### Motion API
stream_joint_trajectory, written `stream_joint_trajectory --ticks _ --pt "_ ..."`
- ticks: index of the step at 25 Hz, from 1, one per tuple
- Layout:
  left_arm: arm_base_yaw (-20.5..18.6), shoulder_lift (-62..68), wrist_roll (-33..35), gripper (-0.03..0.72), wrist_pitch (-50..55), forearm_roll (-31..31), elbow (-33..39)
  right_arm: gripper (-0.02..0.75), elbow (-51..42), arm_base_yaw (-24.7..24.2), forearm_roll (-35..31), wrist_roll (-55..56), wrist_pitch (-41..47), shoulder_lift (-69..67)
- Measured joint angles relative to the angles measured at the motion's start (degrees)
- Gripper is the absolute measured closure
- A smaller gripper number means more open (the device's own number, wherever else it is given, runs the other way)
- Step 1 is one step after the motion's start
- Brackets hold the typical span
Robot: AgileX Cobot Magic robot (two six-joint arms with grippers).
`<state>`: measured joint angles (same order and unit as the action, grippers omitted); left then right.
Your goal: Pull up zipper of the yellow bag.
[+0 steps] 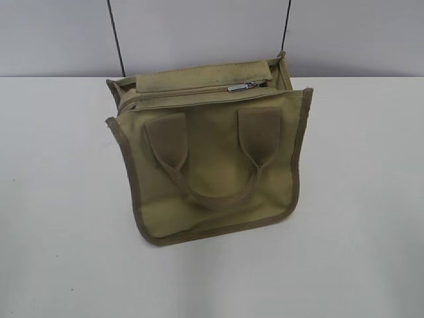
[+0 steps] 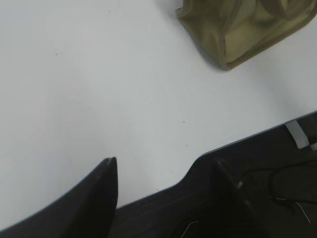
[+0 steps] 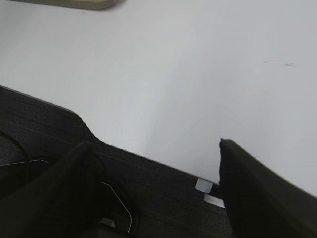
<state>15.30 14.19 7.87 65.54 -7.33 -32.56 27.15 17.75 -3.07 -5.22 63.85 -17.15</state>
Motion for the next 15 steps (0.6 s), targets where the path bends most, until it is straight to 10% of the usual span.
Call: stream_joint_trajectory --ticks 15 --pt "0.0 0.58 0.37 0.252 -5.14 -0.07 1.47 0.162 -0.29 0.0 -0.31 -0.04 -1.09 0.05"
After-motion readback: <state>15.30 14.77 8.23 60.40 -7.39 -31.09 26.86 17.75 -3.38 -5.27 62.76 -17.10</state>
